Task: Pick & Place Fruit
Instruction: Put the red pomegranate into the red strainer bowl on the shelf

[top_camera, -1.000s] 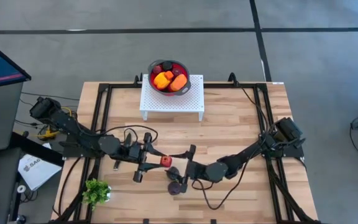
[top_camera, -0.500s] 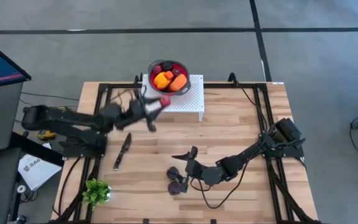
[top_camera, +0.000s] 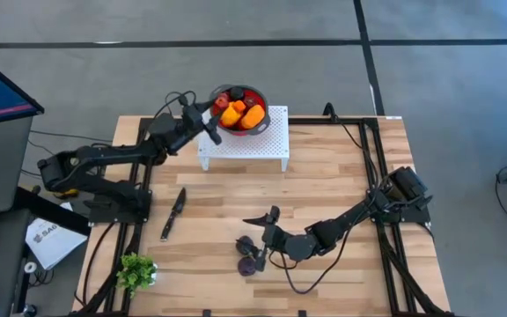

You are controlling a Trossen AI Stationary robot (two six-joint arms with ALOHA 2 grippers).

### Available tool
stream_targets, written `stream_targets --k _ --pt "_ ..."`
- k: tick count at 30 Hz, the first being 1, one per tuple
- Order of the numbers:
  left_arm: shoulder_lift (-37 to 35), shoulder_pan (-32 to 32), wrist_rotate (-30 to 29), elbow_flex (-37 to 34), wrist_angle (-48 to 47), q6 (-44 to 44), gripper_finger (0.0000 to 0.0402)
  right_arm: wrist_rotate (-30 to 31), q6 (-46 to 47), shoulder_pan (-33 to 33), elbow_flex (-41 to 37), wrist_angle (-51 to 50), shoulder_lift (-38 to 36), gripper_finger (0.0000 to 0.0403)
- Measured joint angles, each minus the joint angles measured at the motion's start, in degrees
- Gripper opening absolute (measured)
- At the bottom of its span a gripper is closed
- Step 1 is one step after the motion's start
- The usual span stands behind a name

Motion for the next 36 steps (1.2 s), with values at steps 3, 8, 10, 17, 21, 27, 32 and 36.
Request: stream_targets --k 3,8,10,17,21,27,32,36 --pt "0.00 1.13 -0.02 0.00 -0.02 -1.43 0.0162 0.00 0.59 -0.02 0.00 -0.01 0.00 0.0285" --pt "2.20 1.65 -0.74 -0.02 -0.37 -1.72 0.0164 -0.04 0.87 -0.02 0.00 0.02 0.00 0.0285" --pt "3.53 1.68 -2.44 -0.02 -0.32 -1.58 0.0167 -0.04 0.88 0.00 0.00 0.01 0.00 0.0285" --pt "5.73 1.68 -9.28 -0.04 -0.55 -1.46 0.0170 -1.57 1.03 0.00 -0.02 0.02 0.00 0.0285" --pt "5.32 1.68 -11.46 -0.04 -1.07 -1.65 0.0169 -1.57 1.03 0.00 -0.02 0.01 0.00 0.0285" --pt "5.29 1.68 -11.77 -0.04 -2.29 -1.98 0.0176 -1.60 1.32 0.00 -0.02 0.01 0.00 0.0285" --pt "5.29 1.71 -11.81 -0.04 -2.57 -4.23 0.0177 -1.60 1.47 0.00 -0.02 0.01 0.00 0.0285" --pt "5.29 2.74 -13.05 -0.04 -4.05 -7.88 0.0177 -1.60 1.47 0.00 -0.02 0.01 0.00 0.0285"
